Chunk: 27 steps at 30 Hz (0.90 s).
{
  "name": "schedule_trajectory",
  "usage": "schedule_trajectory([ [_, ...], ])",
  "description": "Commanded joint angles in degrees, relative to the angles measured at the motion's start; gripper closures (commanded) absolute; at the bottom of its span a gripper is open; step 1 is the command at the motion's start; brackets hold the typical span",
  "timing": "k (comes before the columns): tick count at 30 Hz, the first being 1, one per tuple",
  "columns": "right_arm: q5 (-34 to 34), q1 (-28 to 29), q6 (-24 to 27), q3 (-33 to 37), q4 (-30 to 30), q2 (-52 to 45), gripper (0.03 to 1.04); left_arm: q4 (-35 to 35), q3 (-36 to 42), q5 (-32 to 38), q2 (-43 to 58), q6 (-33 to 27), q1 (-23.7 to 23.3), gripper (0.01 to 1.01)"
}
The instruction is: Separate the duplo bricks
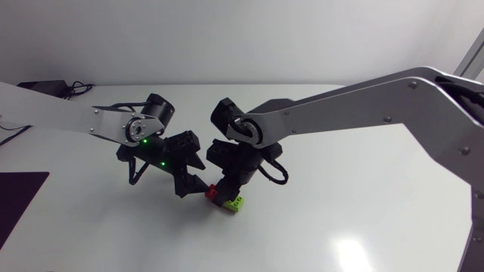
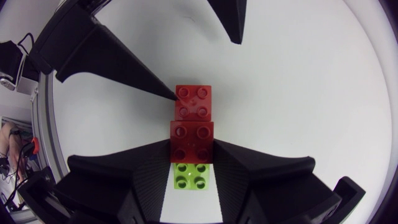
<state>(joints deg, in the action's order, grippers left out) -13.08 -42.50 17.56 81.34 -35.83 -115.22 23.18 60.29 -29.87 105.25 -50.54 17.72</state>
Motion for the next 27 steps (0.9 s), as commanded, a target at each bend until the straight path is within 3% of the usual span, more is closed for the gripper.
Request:
schedule_trajectory([
  [1,0.2,-0.7,0.3,-1.6,0.4,0.3,0.67,0.3,1.5,-1.2,2.0,-0.7,0.6,0.111],
  [14,-2.1,-0.1,-0.2,-2.1,0.9,1.8,0.67,-3.0,-1.4,-1.2,3.0,-0.3,0.8,0.113],
  [27,-3.0,1.3,-2.1,-7.7,7.3,7.1,0.66,-3.8,-3.9,-1.2,3.2,-0.5,0.5,0.113],
])
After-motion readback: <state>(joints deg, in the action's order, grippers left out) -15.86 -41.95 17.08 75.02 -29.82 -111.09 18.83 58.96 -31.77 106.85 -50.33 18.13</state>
